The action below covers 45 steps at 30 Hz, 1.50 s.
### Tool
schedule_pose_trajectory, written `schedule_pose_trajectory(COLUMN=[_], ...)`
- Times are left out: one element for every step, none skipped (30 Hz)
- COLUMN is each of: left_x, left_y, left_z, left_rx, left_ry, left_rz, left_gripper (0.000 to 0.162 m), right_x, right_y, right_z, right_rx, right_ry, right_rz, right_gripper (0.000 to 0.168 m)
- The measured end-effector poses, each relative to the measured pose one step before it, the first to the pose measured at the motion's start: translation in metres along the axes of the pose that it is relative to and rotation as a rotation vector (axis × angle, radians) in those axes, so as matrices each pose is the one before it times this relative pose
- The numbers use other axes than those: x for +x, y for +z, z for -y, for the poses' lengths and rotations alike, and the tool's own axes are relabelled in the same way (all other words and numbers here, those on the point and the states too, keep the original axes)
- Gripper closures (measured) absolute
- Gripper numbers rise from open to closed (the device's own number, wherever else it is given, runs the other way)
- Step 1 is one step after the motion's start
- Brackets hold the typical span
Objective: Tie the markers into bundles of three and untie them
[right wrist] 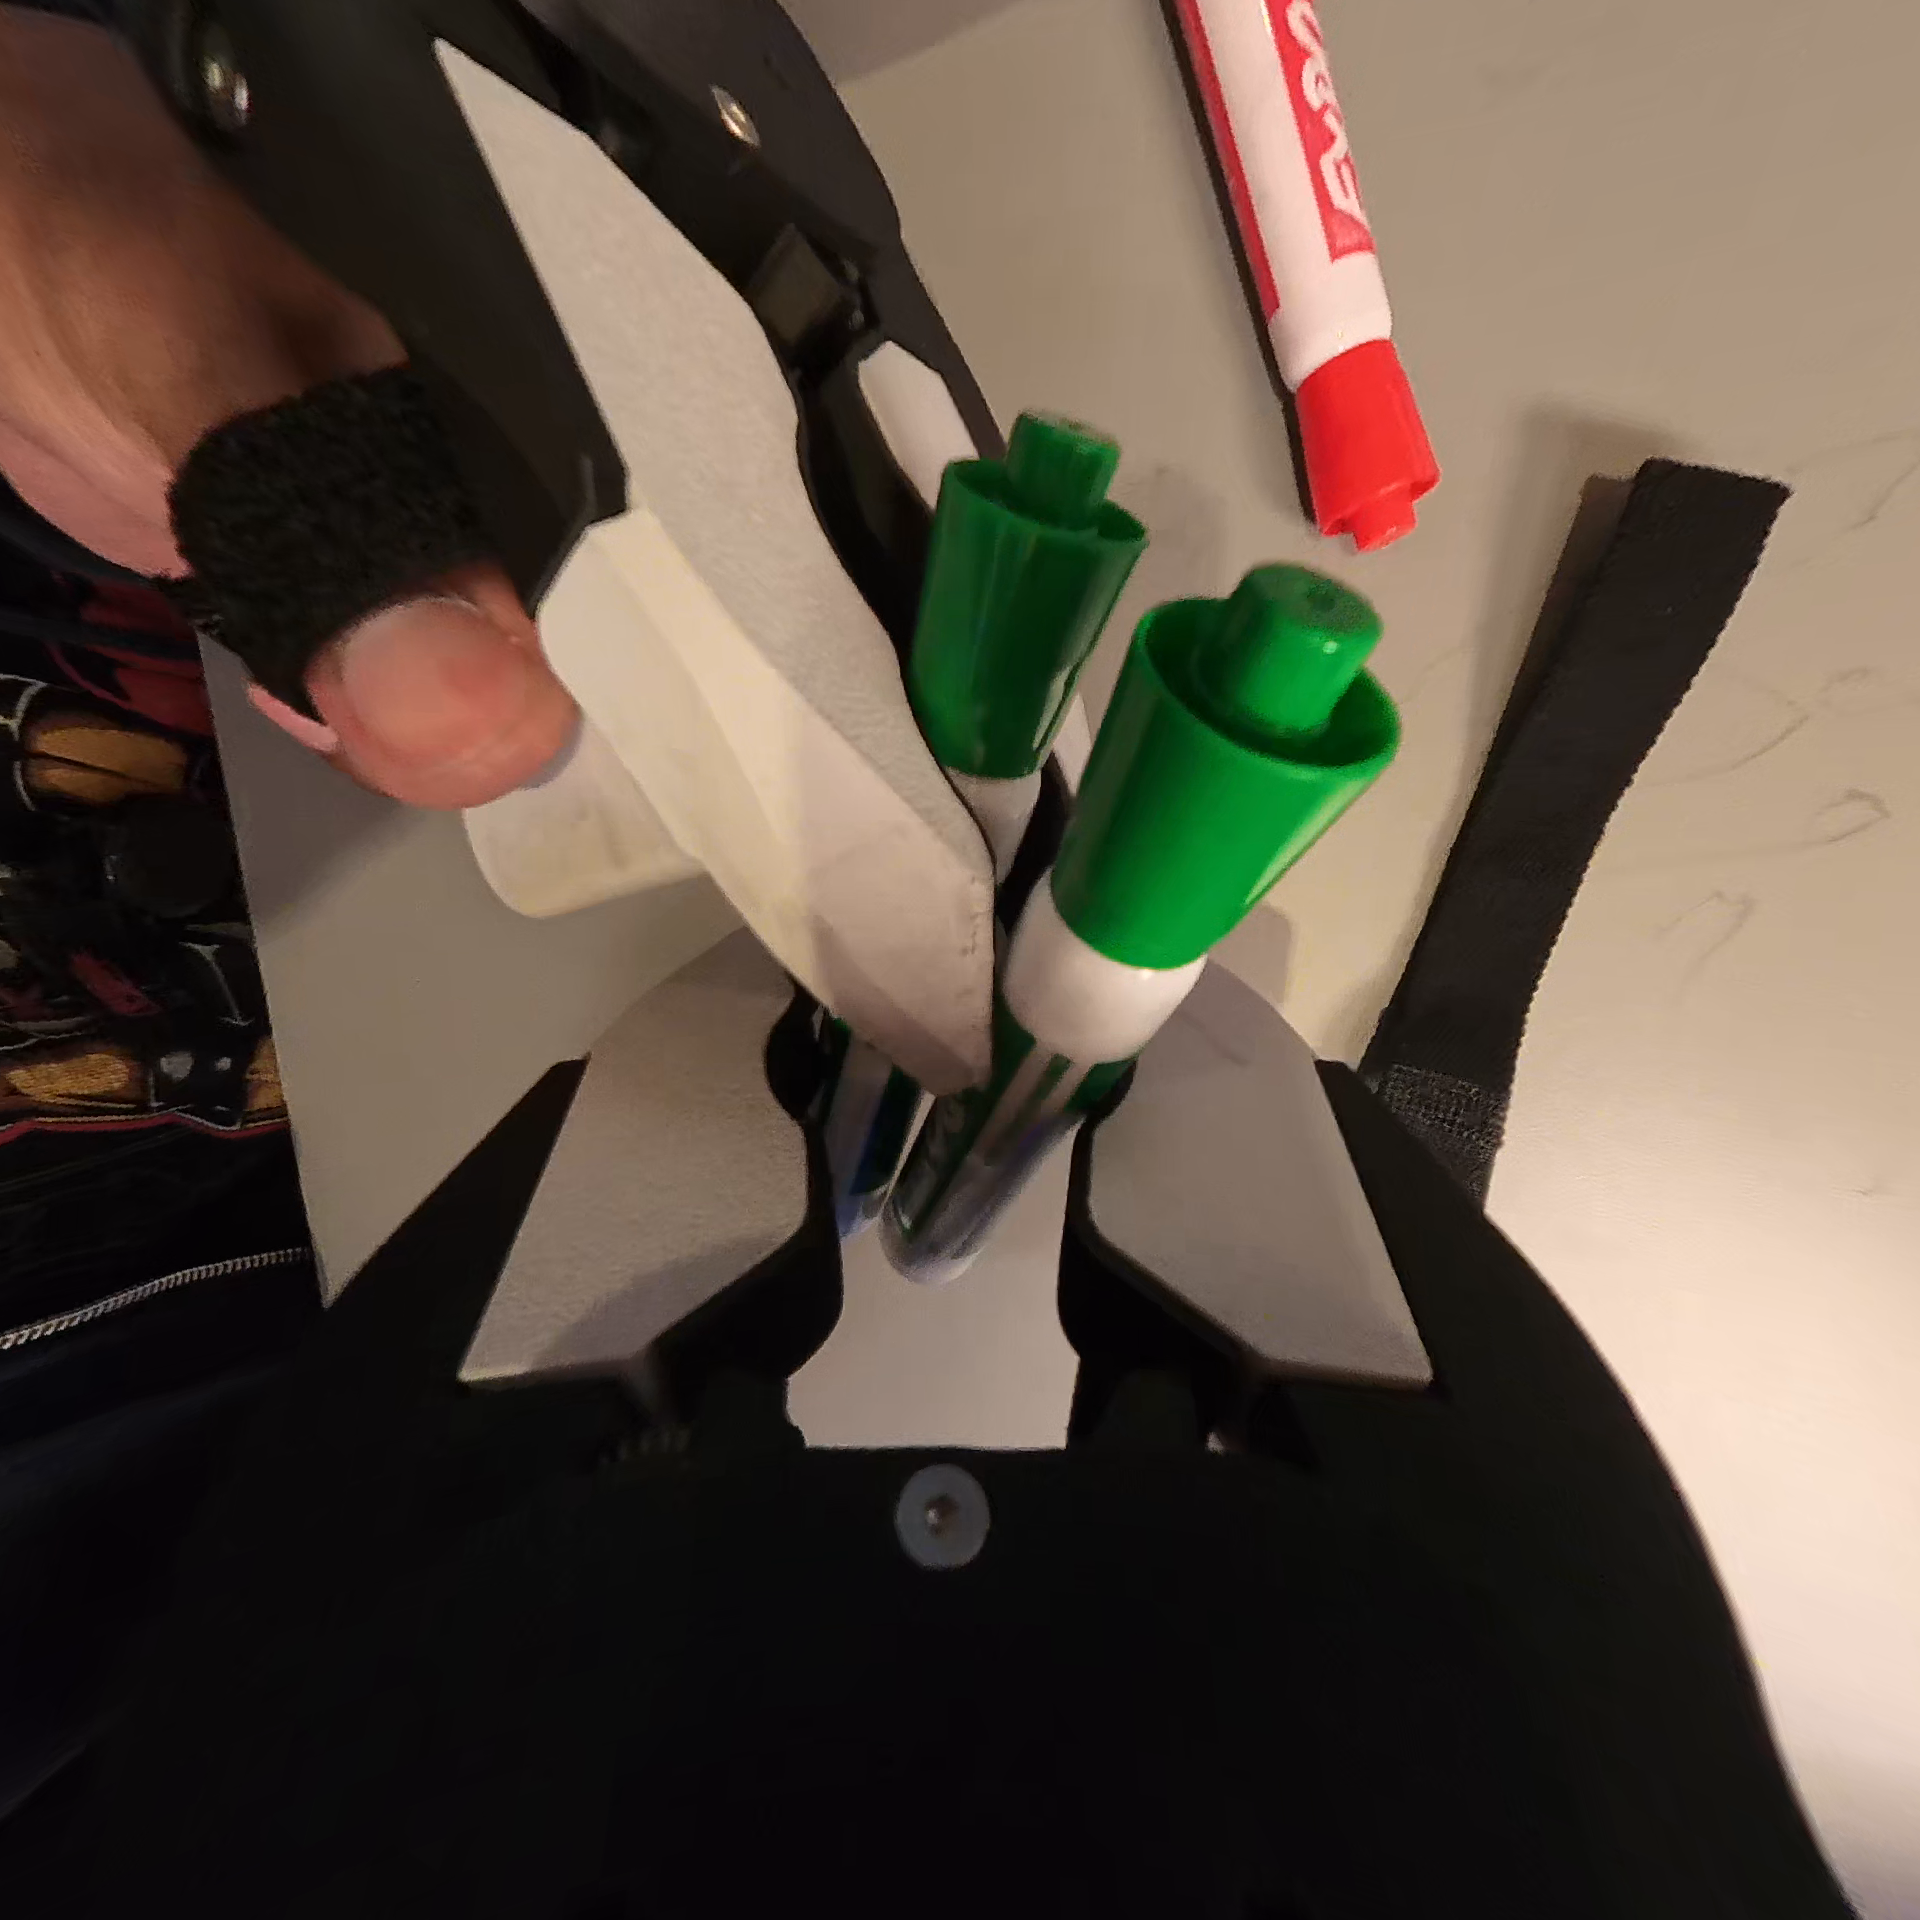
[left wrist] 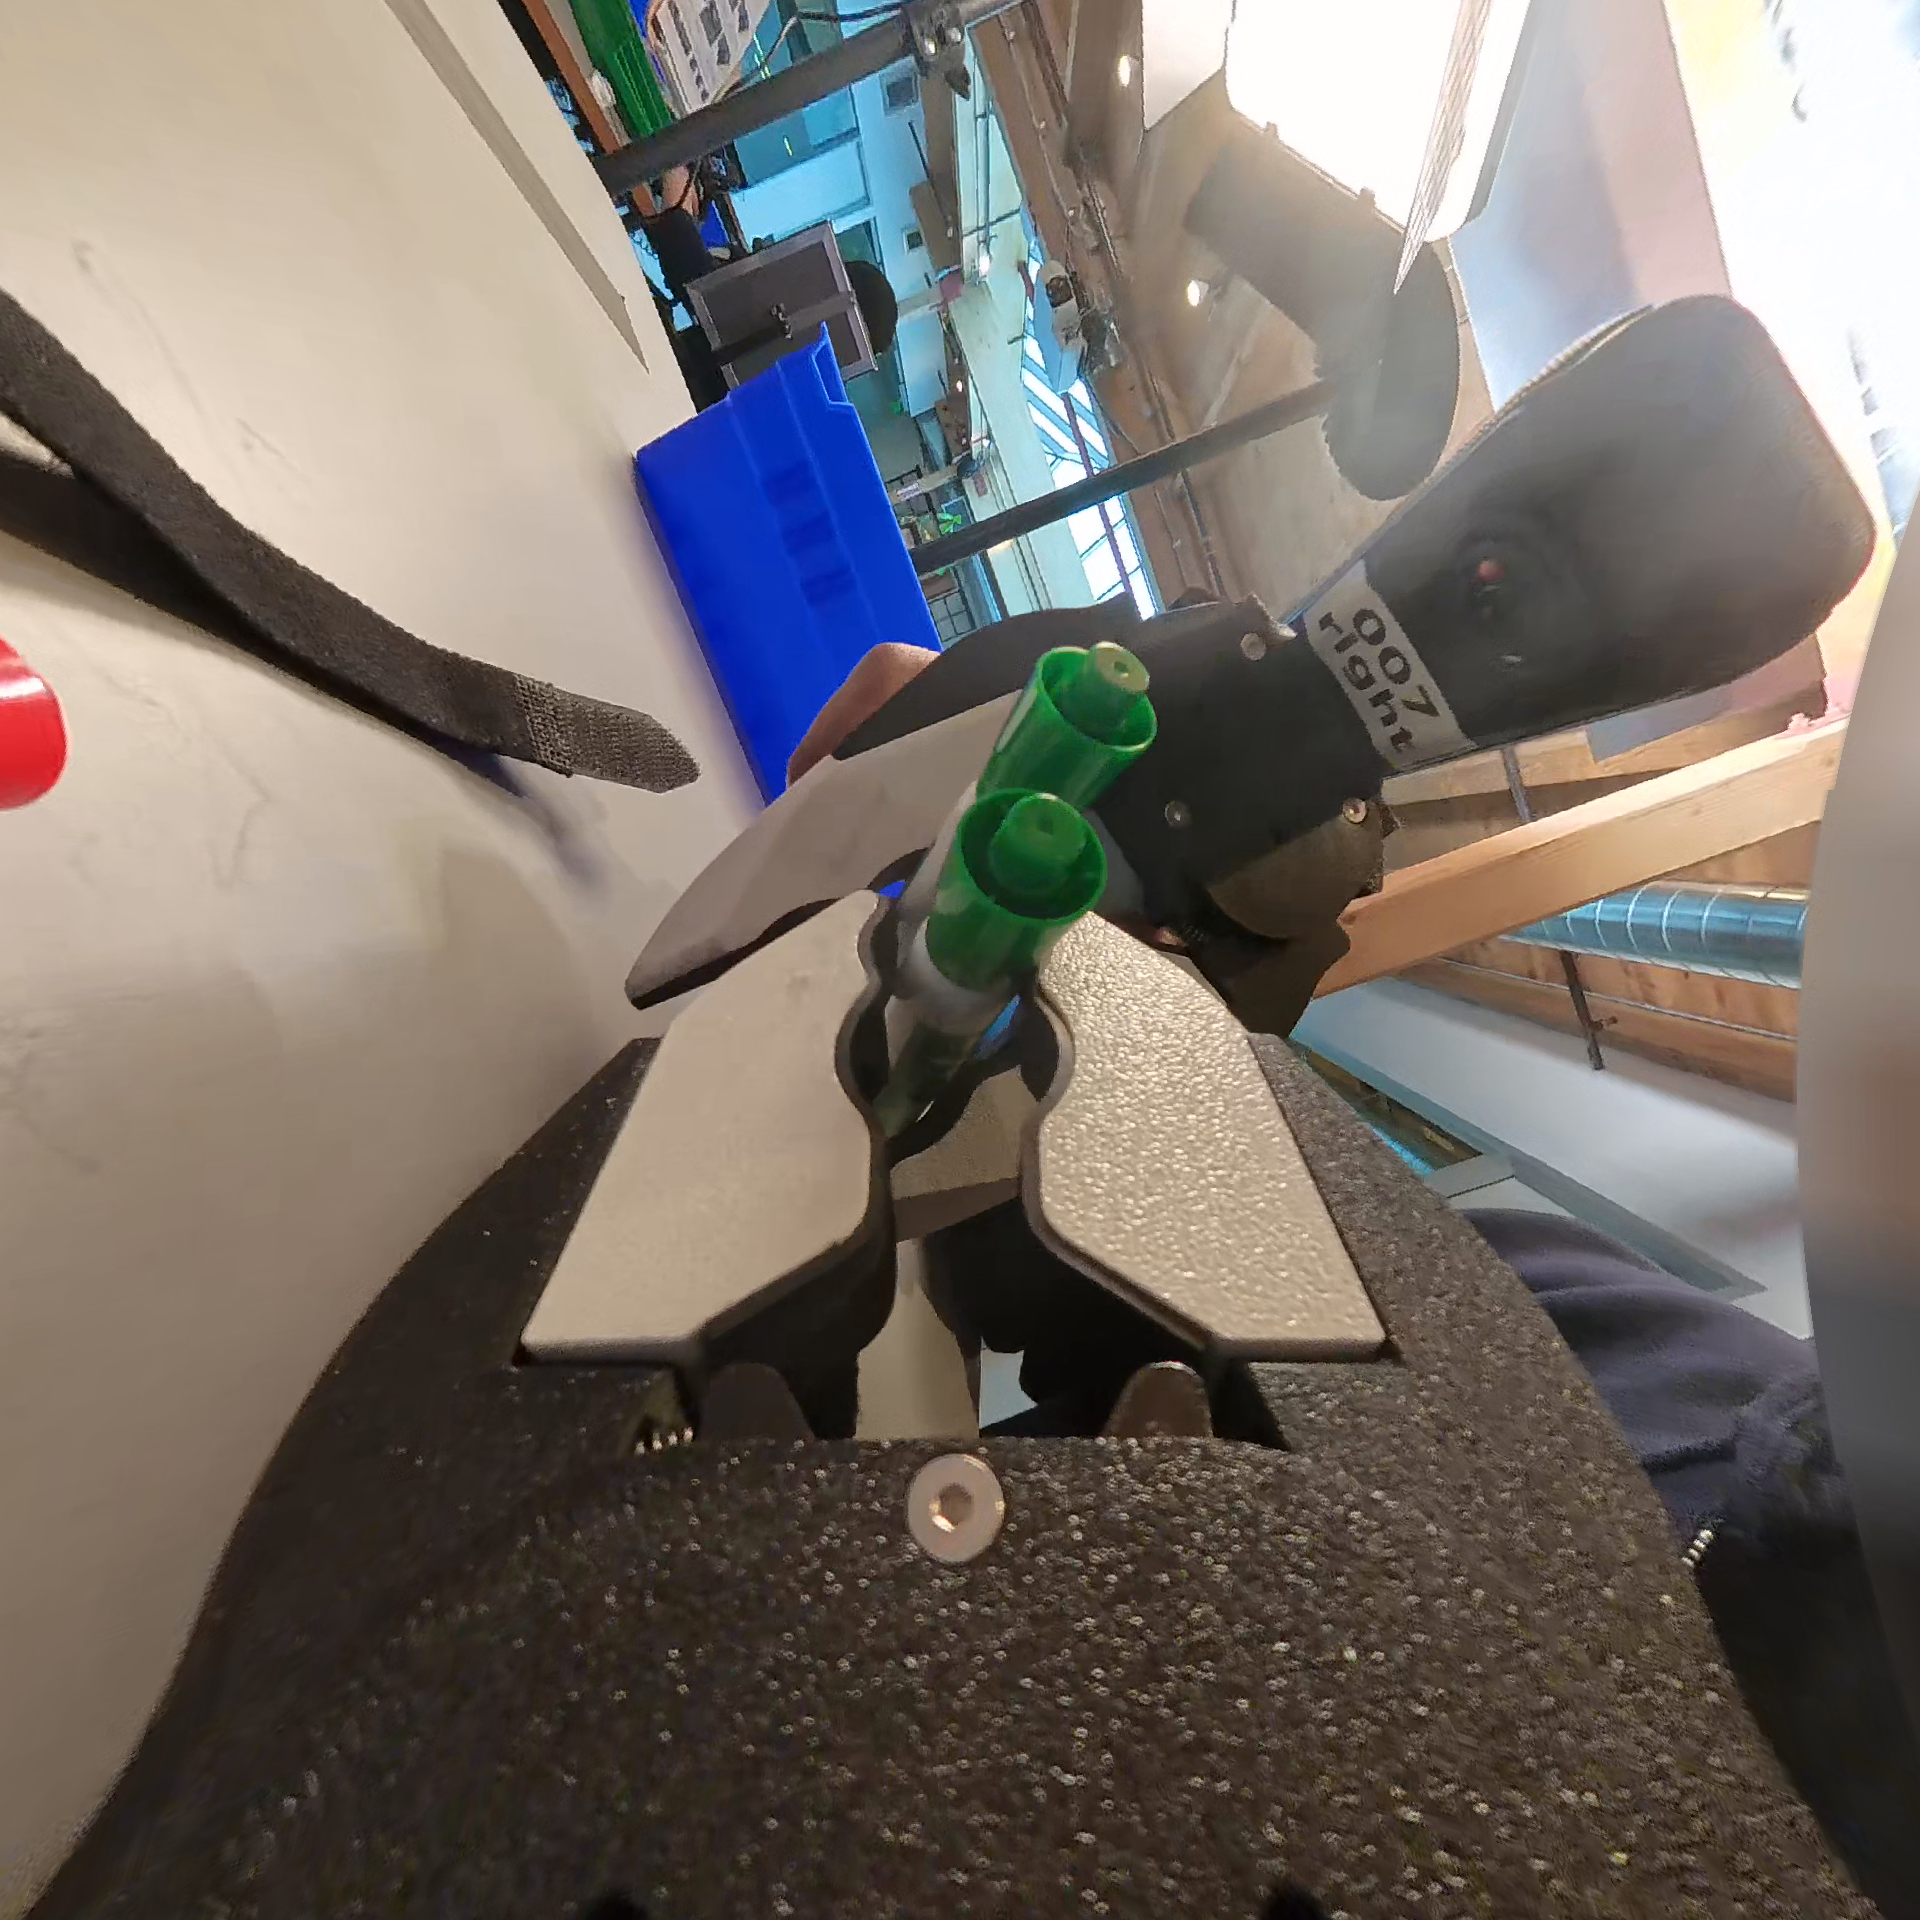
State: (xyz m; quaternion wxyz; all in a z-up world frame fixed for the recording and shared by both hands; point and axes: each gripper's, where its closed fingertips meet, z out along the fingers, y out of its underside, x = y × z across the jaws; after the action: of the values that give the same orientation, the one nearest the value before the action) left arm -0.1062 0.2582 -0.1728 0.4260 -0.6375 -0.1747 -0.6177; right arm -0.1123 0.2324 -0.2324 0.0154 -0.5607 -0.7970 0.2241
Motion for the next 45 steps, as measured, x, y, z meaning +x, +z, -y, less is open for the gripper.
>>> schedule_pose_trajectory(left_x=[-0.00073,-0.00073,-0.00029,0.00006,-0.00003,0.0002,0.00009,0.00108,-0.00021,-0.00065,-0.00073,-0.00084,-0.00121,-0.00102,-0.0009,-0.00112,-0.00205,-0.00239,-0.00306,-0.0027,-0.00139,-0.00136,-0.00179,-0.0016,-0.00119,-0.00135,-0.00147,-0.00133,-0.00015,-0.00007,0.00012,0.00062,0.00084,0.00088,0.00109,0.00147,0.00074,0.00007,0.00003,-0.00016,-0.00006,-0.0001,-0.00005,-0.00035,-0.00052], left_y=[0.0004,0.00033,0.00049,0.00043,0.00033,0.00036,-0.00016,-0.00011,0.00018,0.00039,0.00046,0.00025,0.00032,0.00024,-0.00026,-0.00047,-0.00041,-0.00049,-0.00093,-0.00136,-0.00147,-0.00112,-0.00097,-0.00118,-0.00145,-0.00151,-0.00149,-0.00145,-0.00083,-0.00049,-0.0003,0.00009,0.00038,0.00034,0.00046,0.00047,0.00051,0.0003,0.00041,0.00022,-0.00011,-0.00062,-0.00068,-0.00062,-0.00039], left_z=[-0.00028,-0.00002,-0.00019,-0.00041,-0.00058,-0.00006,0.00171,0.00124,0.00092,-0.00019,-0.00058,-0.00033,-0.00033,-0.0002,0.00069,0.00132,0.00091,0.00074,0.00083,0.00198,0.00257,0.00185,0.00157,0.00231,0.00305,0.00347,0.00348,0.00351,0.00285,0.00249,0.00226,0.00138,0.00049,-0.00016,-0.00012,-0.00042,-0.00072,-0.00053,-0.00154,-0.0017,-0.00155,-0.00096,-0.00011,0.00003,-0.00003], left_rx=[0.0061,0.0023,-0.002,-0.0061,-0.0084,-0.0053,0.006,0.0026,0.0011,-0.0031,-0.0044,-0.0007,0.0001,-0.0017,0.0032,0.0083,0.0071,0.0078,0.0104,0.0174,0.0203,0.0149,0.0147,0.0204,0.0263,0.0293,0.0303,0.0318,0.0252,0.0237,0.0217,0.0162,0.0129,0.0109,0.0096,0.0061,0.0037,0.0053,-0.0007,-0.001,-0.0011,0.0023,0.006,0.0051,0.0044], left_ry=[-0.0038,0.0069,0.0197,0.033,0.0406,0.0456,0.0403,0.0333,0.0257,0.0152,-0.0032,-0.0138,-0.0109,-0.0051,-0.0045,-0.0138,-0.0309,-0.0397,-0.0429,-0.0407,-0.0315,-0.0175,-0.0074,-0.007,-0.0122,-0.0115,-0.0085,-0.0076,-0.0048,-0.0019,-0.0003,-0.0021,-0.0073,-0.0078,-0.0103,-0.0138,-0.0089,-0.0037,-0.0085,-0.007,0.0014,0.0026,0.003,-0.0005,-0.0014], left_rz=[0.0041,0.0083,0.0129,0.0169,0.021,0.0205,0.0193,0.0097,0.0147,0.0102,0.0009,-0.0041,0.0006,0.0033,0.0035,0.0032,0.0032,-0.0034,-0.0008,-0.0007,-0.0048,0.0035,0.0118,0.0125,0.0106,0.0129,0.0156,0.0158,0.007,0.0084,0.0084,0.0043,0.0024,0.0023,-0.0001,-0.0023,0.003,0.0043,0.0014,0.0029,0.0027,0.0037,0.0001,0.0008,0.001], left_gripper=[0.14,0.14,0.14,0.14,0.14,0.14,0.138,0.138,0.138,0.138,0.138,0.137,0.138,0.138,0.139,0.142,0.143,0.143,0.144,0.144,0.144,0.144,0.144,0.144,0.144,0.144,0.145,0.144,0.144,0.145,0.144,0.144,0.144,0.144,0.144,0.144,0.144,0.144,0.144,0.144,0.144,0.144,0.144,0.144,0.144], right_x=[0.00003,0.00043,0.00038,-0.00015,-0.00024,-0.00013,-0.00101,-0.00062,0.00053,0.00079,0.00014,0.00048,0.00074,0.00052,0.00019,-0.00017,0.00091,0.00116,0.00112,0.00197,0.00105,0.00134,0.00162,0.00154,0.0013,0.00088,0.00079,0.00073,0.00136,0.00253,0.00249,0.00203,0.00233,0.00192,0.00264,0.00192,0.00095,0.00302,0.00268,0.00156,0.00156,0.00048,-0.00058,0.00028,0.0012], right_y=[0.00049,0.0004,0.00025,0.00018,-0.00003,0.0001,0.00024,0.00055,0.00065,0.00068,0.00063,0.00074,0.00093,0.0012,0.00076,0.00039,0.00003,-0.00004,-0.00015,-0.00071,-0.00084,-0.00033,0.00023,0.00044,0.00058,0.00033,0.00014,0.00019,0.00045,0.00081,0.00114,0.00134,0.00143,0.00163,0.00171,0.00172,0.00158,0.00115,0.00098,0.0006,0.00047,0.0002,-0.00034,-0.0004,-0.0005], right_z=[-0.00107,-0.0008,-0.00084,-0.00102,-0.00056,-0.00042,0.00014,0.00202,0.00082,-0.0004,-0.00066,-0.00046,-0.00061,-0.00034,0.00042,0.0013,0.00088,0.00045,0.00066,0.00118,0.00172,0.00058,0.00017,0.00071,0.00101,0.00139,0.00206,0.00223,0.00171,0.00105,0.00069,0.00072,0.00061,-0.00023,-0.00089,-0.00099,-0.00105,-0.00088,-0.00124,-0.0013,-0.0008,-0.00018,0.00065,0.00104,0.0006], right_rx=[-0.0068,-0.0058,-0.0053,-0.0052,-0.0017,-0.0012,-0.0001,0.0099,0.0001,-0.0057,-0.0059,-0.0037,-0.0056,-0.0046,-0.0001,0.0045,0.0035,0.0016,0.0032,0.0083,0.01,0.0022,0.0008,0.0024,0.0032,0.0057,0.0089,0.0075,0.0046,0.0009,0.0004,0.0003,-0.0022,-0.0083,-0.0123,-0.0117,-0.0103,-0.0088,-0.0112,-0.0089,-0.0045,0.0015,0.0069,0.009,0.0055], right_ry=[0.0091,0.0057,0.0062,0.0062,0.0062,0.0031,-0.0008,0.0057,0.0037,-0.0008,-0.0025,0.0022,0.0033,0.0004,0.0004,0.0005,-0.0022,-0.0048,-0.0007,-0.0031,-0.0026,0.0001,0.0008,0.0041,0.0059,0.0031,0.0029,0.0012,-0.0015,-0.0042,-0.004,-0.0019,-0.0051,-0.0115,-0.0141,-0.0142,-0.013,-0.0121,-0.0166,-0.0133,-0.0054,-0.0016,0.0002,0.0017,-0.0018], right_rz=[0.0031,-0.0016,-0.0006,0.0036,0.0048,0.0035,0.0059,0.0011,-0.0059,-0.0077,-0.0033,-0.002,-0.0035,-0.0045,-0.0037,-0.0032,-0.0114,-0.0129,-0.0112,-0.0171,-0.0126,-0.0133,-0.0157,-0.0152,-0.0147,-0.0154,-0.0172,-0.0181,-0.0226,-0.0298,-0.029,-0.0243,-0.0254,-0.0252,-0.03,-0.0246,-0.0172,-0.0291,-0.0254,-0.0145,-0.0089,0.0002,0.008,0.0027,-0.0043], right_gripper=[0.121,0.122,0.123,0.125,0.128,0.131,0.142,0.143,0.143,0.142,0.142,0.141,0.141,0.139,0.136,0.129,0.126,0.123,0.119,0.119,0.118,0.118,0.118,0.116,0.115,0.113,0.111,0.109,0.108,0.107,0.107,0.107,0.107,0.108,0.107,0.107,0.107,0.108,0.108,0.109,0.111,0.112,0.114,0.116,0.118])
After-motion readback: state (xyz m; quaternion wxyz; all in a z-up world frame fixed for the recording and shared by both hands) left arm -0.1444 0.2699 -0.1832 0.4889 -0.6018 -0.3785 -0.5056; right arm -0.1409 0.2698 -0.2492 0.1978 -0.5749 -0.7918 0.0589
